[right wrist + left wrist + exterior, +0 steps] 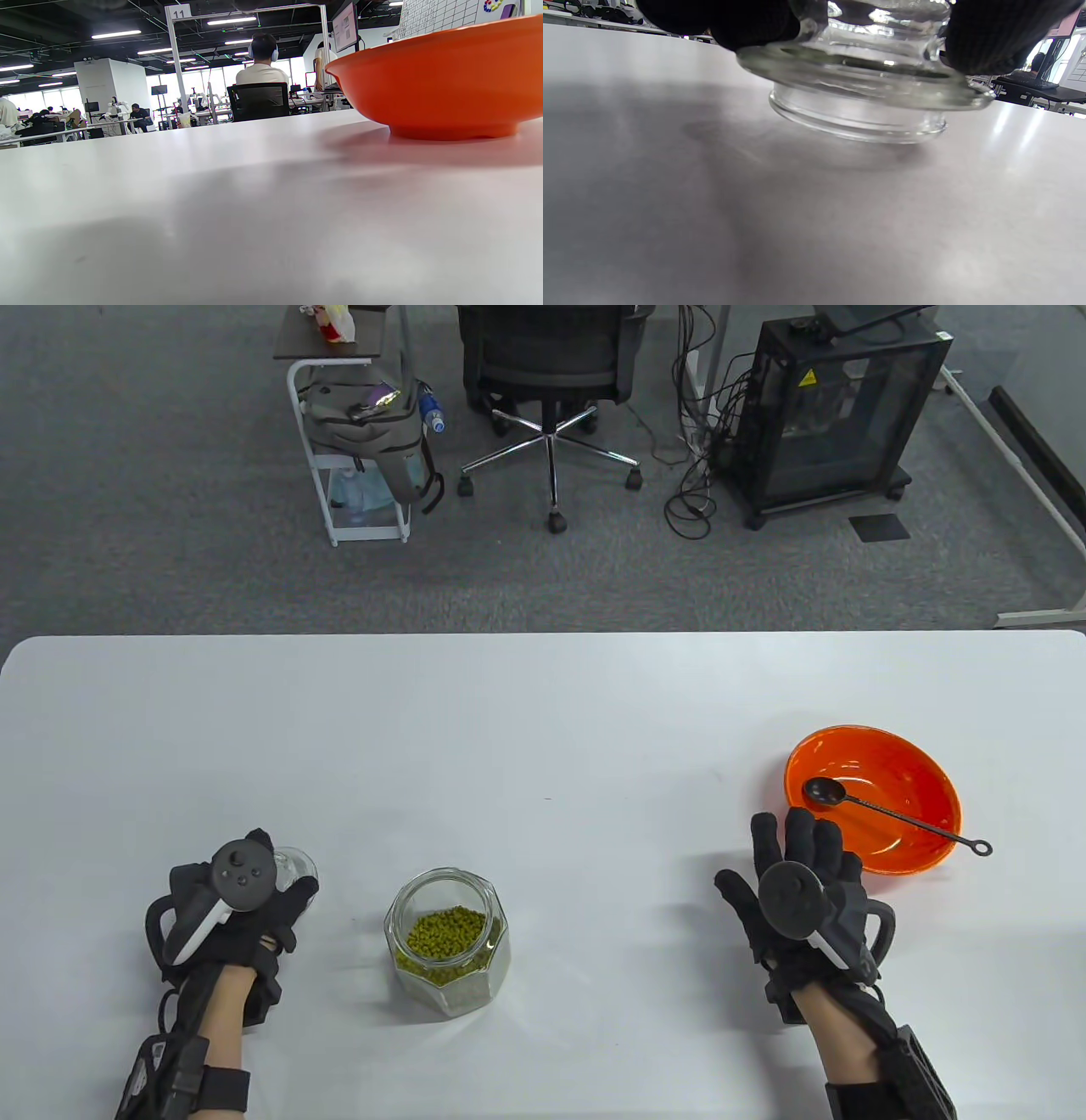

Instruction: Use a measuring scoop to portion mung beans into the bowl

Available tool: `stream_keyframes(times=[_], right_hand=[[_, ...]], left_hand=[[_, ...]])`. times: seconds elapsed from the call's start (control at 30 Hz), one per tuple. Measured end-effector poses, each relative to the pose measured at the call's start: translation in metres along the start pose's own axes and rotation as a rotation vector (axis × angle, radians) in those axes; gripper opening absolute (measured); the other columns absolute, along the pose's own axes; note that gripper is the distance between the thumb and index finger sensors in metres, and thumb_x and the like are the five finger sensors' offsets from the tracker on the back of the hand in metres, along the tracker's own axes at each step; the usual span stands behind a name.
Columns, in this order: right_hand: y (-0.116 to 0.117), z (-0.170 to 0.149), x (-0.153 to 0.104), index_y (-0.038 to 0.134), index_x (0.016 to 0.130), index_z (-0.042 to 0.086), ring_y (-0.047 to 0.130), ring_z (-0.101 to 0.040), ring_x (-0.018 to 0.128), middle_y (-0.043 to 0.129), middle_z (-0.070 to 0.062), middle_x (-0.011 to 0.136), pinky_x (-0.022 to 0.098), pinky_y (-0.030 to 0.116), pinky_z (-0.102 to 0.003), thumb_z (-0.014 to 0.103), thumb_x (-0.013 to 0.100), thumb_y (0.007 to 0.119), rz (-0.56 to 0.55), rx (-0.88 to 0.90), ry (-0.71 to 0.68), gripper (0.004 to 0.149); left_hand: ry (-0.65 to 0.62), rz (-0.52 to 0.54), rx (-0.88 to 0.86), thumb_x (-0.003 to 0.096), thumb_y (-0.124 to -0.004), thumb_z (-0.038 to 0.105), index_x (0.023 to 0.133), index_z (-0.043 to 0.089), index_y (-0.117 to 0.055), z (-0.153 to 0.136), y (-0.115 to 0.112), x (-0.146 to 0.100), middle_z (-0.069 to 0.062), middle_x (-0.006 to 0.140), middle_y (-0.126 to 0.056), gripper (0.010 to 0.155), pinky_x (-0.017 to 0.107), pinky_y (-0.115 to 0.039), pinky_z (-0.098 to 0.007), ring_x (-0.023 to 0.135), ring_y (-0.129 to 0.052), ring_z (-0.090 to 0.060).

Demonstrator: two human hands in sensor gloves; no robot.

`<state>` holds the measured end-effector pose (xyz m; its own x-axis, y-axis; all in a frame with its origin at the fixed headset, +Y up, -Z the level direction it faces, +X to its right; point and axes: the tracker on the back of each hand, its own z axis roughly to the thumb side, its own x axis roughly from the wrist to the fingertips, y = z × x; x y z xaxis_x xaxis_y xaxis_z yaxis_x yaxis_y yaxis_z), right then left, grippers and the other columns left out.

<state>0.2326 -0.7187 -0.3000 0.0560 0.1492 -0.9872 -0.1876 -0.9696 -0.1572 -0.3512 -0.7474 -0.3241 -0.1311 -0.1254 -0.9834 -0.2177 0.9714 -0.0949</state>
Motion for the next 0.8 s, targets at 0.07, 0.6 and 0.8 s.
stream_keyframes(times=[0.07,0.6,0.8], right_hand=[[0.0003,-0.0001,0.0002,0.035,0.111,0.022,0.035,-0.057,0.104,0.029,-0.022,0.118,0.07,0.04,-0.075,0.067,0.045,0.059,0.002,-0.001,0.0,0.083],[0.0006,-0.0011,0.0005,0.036,0.111,0.022,0.035,-0.057,0.104,0.029,-0.022,0.118,0.069,0.04,-0.075,0.067,0.046,0.059,0.021,-0.002,0.004,0.083],[0.0005,-0.0024,0.0009,0.036,0.111,0.022,0.035,-0.057,0.104,0.029,-0.022,0.117,0.069,0.04,-0.075,0.067,0.046,0.06,0.015,0.0,0.009,0.083]], left_hand=[[0.003,-0.004,-0.003,0.0519,-0.08,0.061,0.11,0.006,-0.041,-0.0007,-0.001,0.0005,-0.03,0.104,-0.055,0.089,0.061,-0.064,-0.065,0.076,-0.072,-0.05],[0.024,-0.026,0.011,0.0521,-0.08,0.061,0.11,0.007,-0.04,0.0,-0.004,0.0005,-0.029,0.105,-0.052,0.089,0.063,-0.062,-0.065,0.077,-0.069,-0.049],[0.03,-0.018,-0.006,0.0515,-0.079,0.063,0.111,0.008,-0.039,-0.0014,-0.005,-0.0005,-0.027,0.106,-0.051,0.091,0.064,-0.059,-0.066,0.079,-0.066,-0.048]])
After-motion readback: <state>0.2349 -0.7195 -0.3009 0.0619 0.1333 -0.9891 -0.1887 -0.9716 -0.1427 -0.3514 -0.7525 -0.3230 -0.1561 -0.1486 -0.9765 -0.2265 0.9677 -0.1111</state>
